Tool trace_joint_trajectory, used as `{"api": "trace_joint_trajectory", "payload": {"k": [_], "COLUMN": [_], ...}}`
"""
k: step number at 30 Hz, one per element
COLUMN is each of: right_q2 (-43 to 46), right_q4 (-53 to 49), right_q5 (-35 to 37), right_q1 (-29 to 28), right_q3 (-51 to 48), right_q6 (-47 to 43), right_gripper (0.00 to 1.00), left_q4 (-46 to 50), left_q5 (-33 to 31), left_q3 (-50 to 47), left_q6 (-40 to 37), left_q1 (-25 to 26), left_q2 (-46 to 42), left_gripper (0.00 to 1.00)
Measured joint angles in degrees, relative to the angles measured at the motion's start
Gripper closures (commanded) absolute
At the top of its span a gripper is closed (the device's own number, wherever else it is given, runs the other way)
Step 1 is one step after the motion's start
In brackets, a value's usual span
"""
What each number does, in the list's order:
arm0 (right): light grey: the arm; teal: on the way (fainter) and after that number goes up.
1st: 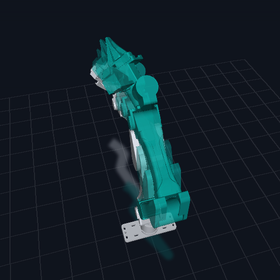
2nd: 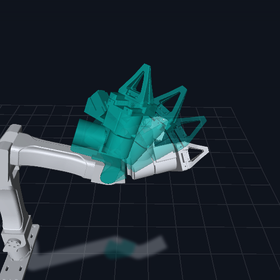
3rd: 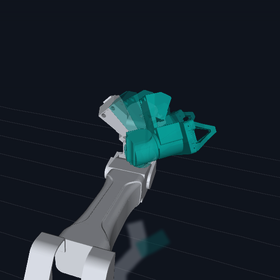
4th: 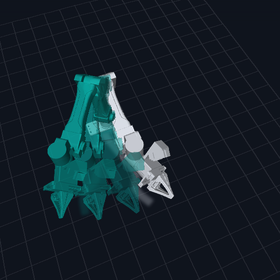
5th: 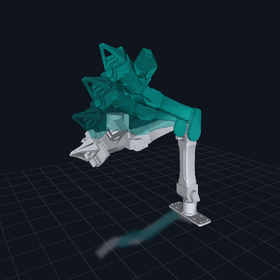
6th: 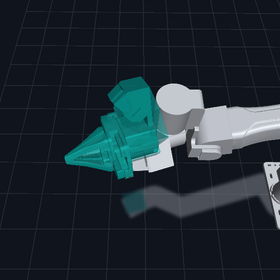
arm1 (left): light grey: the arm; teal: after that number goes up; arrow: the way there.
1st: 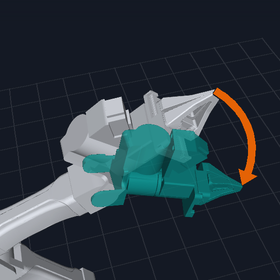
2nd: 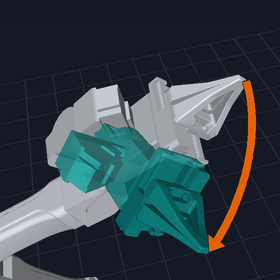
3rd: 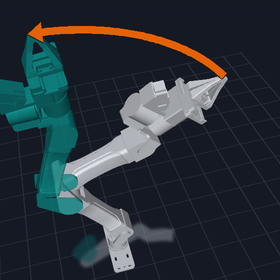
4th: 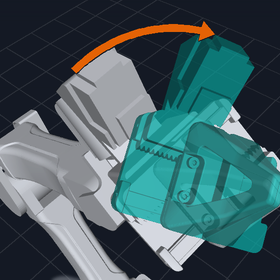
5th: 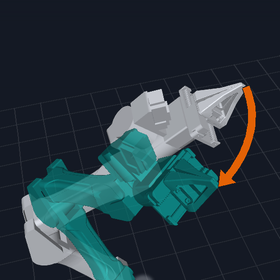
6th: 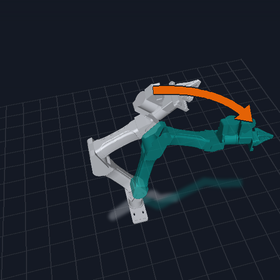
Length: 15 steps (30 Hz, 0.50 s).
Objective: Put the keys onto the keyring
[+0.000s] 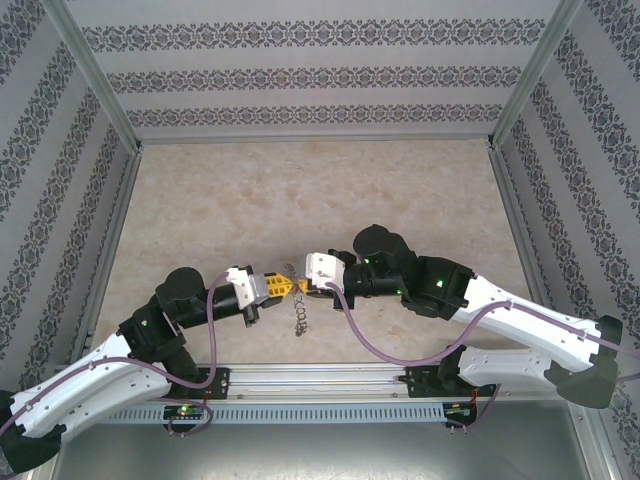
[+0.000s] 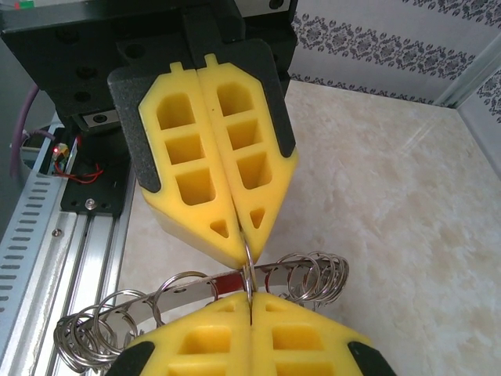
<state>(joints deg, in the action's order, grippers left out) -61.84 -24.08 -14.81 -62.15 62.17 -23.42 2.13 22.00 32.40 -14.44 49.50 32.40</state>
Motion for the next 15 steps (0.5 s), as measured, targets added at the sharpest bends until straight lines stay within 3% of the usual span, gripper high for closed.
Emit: {"api": "trace_joint_trajectory", "payload": {"k": [15], "right_q2": [0.3], "right_q4": [-0.2], "right_q5": [0.2], "right_q1": [-1.0], "right_q3": [0.0], "right_q6": [-2.9], "right_gripper": [1.00], "left_q4": [0.3], "left_q5": [0.1], "left_q3": [0.1], "left_q6": [-0.2], "left_q1": [0.0], "left_q2": [0.0], "left_gripper": [1.00]}}
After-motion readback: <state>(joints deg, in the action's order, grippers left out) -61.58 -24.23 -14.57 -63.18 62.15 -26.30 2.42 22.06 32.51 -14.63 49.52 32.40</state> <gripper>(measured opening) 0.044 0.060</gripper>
